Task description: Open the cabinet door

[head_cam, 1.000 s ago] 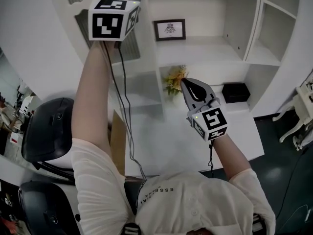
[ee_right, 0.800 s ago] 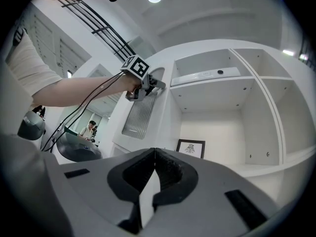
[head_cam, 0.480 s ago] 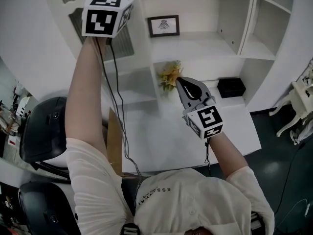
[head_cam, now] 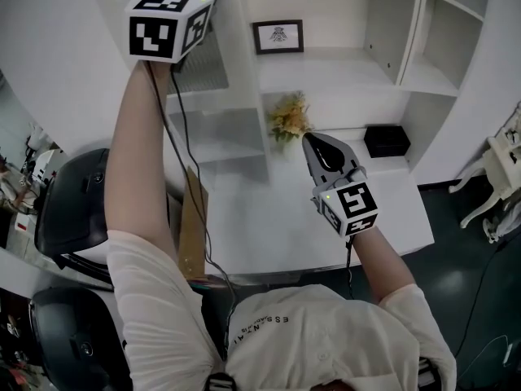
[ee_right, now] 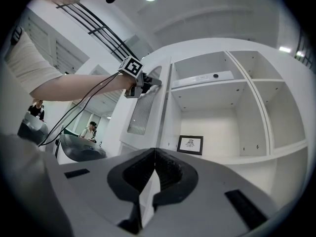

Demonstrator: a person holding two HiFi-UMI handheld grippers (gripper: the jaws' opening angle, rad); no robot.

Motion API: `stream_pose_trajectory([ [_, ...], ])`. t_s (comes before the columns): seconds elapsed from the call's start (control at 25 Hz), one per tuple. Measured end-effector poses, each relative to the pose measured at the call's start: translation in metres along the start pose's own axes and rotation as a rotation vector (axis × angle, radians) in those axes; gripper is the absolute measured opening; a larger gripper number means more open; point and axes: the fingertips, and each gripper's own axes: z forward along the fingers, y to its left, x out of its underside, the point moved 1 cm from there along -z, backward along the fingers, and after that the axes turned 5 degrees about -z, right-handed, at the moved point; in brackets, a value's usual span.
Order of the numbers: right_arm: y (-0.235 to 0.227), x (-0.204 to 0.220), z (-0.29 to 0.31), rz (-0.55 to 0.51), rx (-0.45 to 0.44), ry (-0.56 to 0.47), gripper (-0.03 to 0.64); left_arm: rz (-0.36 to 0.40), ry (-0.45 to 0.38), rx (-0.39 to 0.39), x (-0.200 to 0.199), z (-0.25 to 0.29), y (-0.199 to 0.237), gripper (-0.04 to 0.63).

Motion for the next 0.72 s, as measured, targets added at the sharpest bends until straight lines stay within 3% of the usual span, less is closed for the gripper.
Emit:
stream_pose_trajectory([
  [0.36,0.025,0.008,-0.033,0.003,-0.024,0.045,0.015,-0.027,-0.01,0.015,-0.007,-0.025,-0.002,0.074],
  [0.72,0.053,0.021,-0.068,0.032,-0.038,0.113,0.015,-0.112,-0.038,0.042,-0.014,-0.055,-0.002,0.072],
])
